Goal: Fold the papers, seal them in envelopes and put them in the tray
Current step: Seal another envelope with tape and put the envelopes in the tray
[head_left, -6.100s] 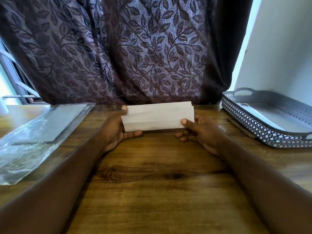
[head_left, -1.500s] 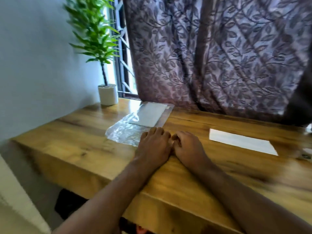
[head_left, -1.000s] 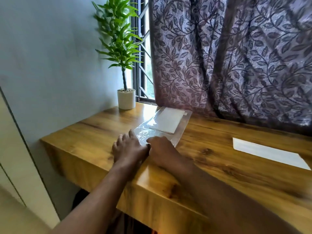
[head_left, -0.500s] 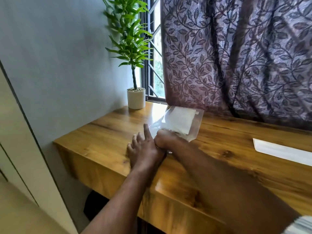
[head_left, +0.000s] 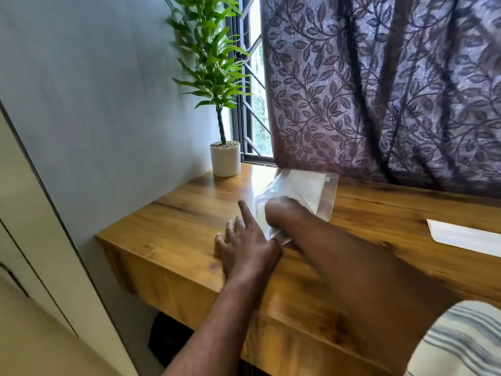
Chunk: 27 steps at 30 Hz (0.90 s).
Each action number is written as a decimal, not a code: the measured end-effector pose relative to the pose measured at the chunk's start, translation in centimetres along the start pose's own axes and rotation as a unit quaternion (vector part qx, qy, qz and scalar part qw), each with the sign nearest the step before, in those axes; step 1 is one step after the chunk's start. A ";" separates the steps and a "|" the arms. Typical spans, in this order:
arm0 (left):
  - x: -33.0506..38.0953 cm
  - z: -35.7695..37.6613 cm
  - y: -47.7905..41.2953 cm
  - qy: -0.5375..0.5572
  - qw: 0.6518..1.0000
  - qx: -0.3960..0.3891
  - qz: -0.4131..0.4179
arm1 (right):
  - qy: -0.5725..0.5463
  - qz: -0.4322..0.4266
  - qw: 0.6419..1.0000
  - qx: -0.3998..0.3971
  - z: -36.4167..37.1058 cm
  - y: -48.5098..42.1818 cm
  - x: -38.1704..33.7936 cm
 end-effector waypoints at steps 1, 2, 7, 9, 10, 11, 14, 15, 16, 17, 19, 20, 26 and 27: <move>-0.1 0.0 0.0 0.000 1.000 -0.002 0.000 | 0.013 0.009 1.000 0.001 -0.1 0.0 0.0; -0.2 0.1 0.1 -0.001 1.000 -0.003 0.001 | 0.028 0.019 0.999 -0.003 -0.2 0.1 0.0; -0.5 -0.1 -0.2 -0.002 1.000 0.003 -0.004 | 0.037 0.011 0.999 -0.012 -1.1 -0.6 -0.9; -0.2 0.0 -0.2 0.000 1.000 0.002 -0.004 | 0.053 0.005 0.999 0.000 -1.5 -0.7 -0.7; -0.1 0.0 -0.1 0.001 1.000 0.001 -0.003 | 0.071 0.004 0.997 0.009 -1.5 -0.7 -0.6; -0.1 0.0 0.1 0.003 1.000 0.000 -0.001 | 0.082 0.004 0.996 0.024 -1.5 -0.8 -0.4; 0.1 -0.1 0.1 0.003 1.000 -0.001 0.003 | 0.077 -0.002 0.993 0.089 -2.2 -1.0 -0.3; 0.1 -0.1 0.0 0.001 1.000 -0.002 0.001 | 0.080 -0.010 0.991 0.108 -2.5 -1.1 -0.4; 0.0 -0.2 -0.1 0.000 1.000 -0.002 -0.002 | 0.086 -0.020 0.989 0.122 -2.7 -1.3 -0.6; -0.1 -0.1 -0.2 0.000 1.000 -0.003 -0.005 | 0.094 -0.029 0.986 0.131 -2.7 -1.4 -0.8; -0.1 -0.1 -0.2 0.000 1.000 -0.003 -0.005 | 0.105 -0.036 0.982 0.149 -2.7 -1.7 -0.9; 0.0 0.0 -0.1 0.000 1.000 -0.003 -0.004 | 0.109 -0.035 0.980 0.162 -2.8 -1.7 -0.8; -0.1 0.0 -0.2 0.000 1.000 -0.012 0.002 | 0.133 -0.041 0.965 0.221 -3.4 -0.7 -1.2; -0.1 -0.1 -0.2 0.004 1.000 -0.014 0.005 | 0.130 -0.046 0.965 0.225 -3.4 -0.4 -1.4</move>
Point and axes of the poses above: each hand's wrist, its own y-axis away from the middle knuckle, its own z-axis out of the palm, x = y × z, the point moved 10 cm from there along -y, towards the middle knuckle, and after that the axes turned 7 degrees about -z, right-handed, at the moved point
